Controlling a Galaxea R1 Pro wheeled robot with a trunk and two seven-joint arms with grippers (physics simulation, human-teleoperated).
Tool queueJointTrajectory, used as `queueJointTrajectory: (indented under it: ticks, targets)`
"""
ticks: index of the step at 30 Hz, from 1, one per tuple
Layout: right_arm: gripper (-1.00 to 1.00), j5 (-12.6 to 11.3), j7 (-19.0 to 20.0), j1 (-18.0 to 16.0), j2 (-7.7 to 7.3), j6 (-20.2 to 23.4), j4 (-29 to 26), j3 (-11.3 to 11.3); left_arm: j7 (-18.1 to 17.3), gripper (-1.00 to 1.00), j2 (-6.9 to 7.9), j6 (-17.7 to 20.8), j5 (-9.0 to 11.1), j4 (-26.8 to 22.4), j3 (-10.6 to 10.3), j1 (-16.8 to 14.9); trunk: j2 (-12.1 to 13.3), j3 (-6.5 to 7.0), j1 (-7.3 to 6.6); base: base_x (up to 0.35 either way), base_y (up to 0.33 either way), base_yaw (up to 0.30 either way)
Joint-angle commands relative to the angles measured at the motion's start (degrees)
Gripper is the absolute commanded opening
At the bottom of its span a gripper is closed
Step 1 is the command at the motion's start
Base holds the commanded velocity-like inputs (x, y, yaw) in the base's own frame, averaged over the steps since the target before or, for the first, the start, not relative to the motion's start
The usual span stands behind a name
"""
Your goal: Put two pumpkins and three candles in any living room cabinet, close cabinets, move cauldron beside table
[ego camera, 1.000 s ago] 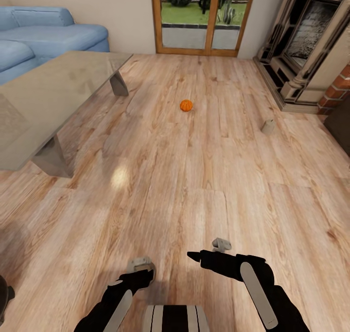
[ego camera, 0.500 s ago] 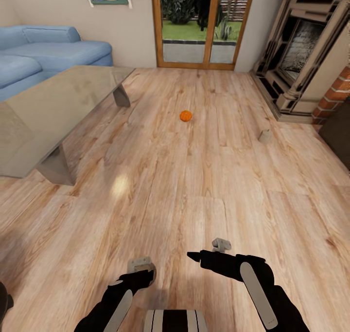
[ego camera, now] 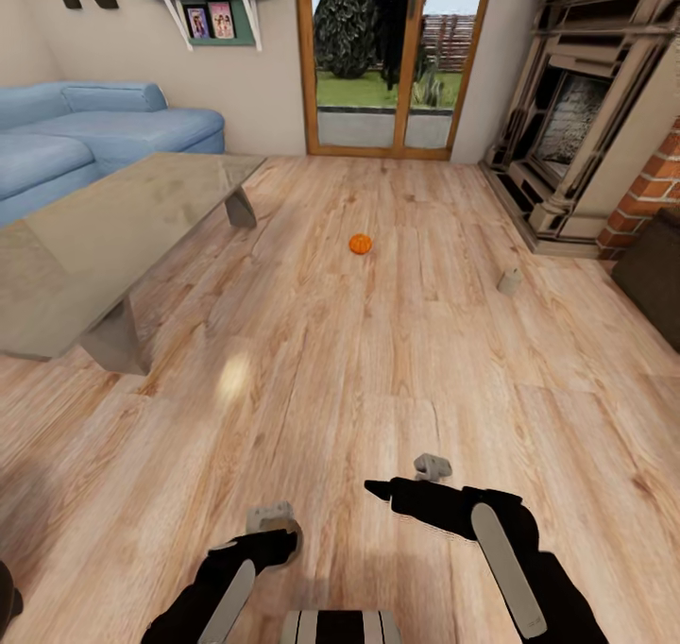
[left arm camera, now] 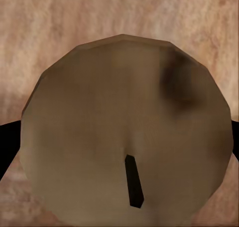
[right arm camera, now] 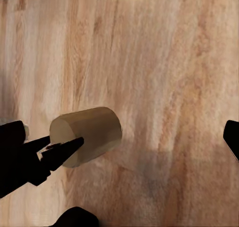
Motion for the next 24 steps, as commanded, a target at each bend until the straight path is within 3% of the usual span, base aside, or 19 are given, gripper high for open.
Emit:
queueJointTrajectory:
  ticks: [1, 4, 6, 10, 14, 19, 24]
  targets:
    - [1.00, 0.7, 0.6, 0.0, -0.14, 0.7, -0.7, -0.1, 0.5, -1.00, 0.14, 0.6, 0.6, -0.2, 0.1, 0.0, 0.0, 0.19, -0.03, 0.000, 0.000, 0.000]
    - [1.00, 0.7, 0.6, 0.1, -0.88, 2.3, -1.7, -0.2, 0.6, -1.00, 0.31, 2.2, 0.6, -0.8, 2.2, 0.0, 0.0, 0.85, -0.11, 0.000, 0.000, 0.000]
    - [1.00, 0.7, 0.6, 0.1, -1.03, 2.8, -1.9, -0.2, 0.5, -1.00, 0.53, 5.8, 0.6, -3.2, 3.8, 0.0, 0.1, 1.29, -0.16, 0.000, 0.000, 0.000]
    - [1.00, 0.7, 0.5, 0.1, -1.18, 3.3, -2.0, -1.5, 0.3, -1.00, 2.29, 16.5, 0.6, -10.9, 11.4, 0.0, 0.1, 2.18, -0.26, 0.000, 0.000, 0.000]
    - [1.00, 0.7, 0.5, 0.1, -1.26, 4.9, -2.0, -2.4, 0.3, -1.00, 2.63, 20.3, 0.3, -13.3, 16.8, 0.0, 0.2, 3.07, -0.37, 0.000, 0.000, 0.000]
    - [1.00, 0.7, 0.5, 0.1, -1.19, 5.4, -2.0, -2.5, 0.3, -1.00, 2.76, 22.2, 0.1, -14.6, 17.7, 0.0, 0.3, 4.16, -0.54, 0.000, 0.000, 0.000]
    - [1.00, 0.7, 0.5, 0.1, -1.19, 5.3, -1.9, -2.6, 0.3, -1.00, 2.66, 22.6, 0.1, -14.7, 17.6, 0.0, 2.3, 5.06, -1.64, -0.108, 0.000, 0.000]
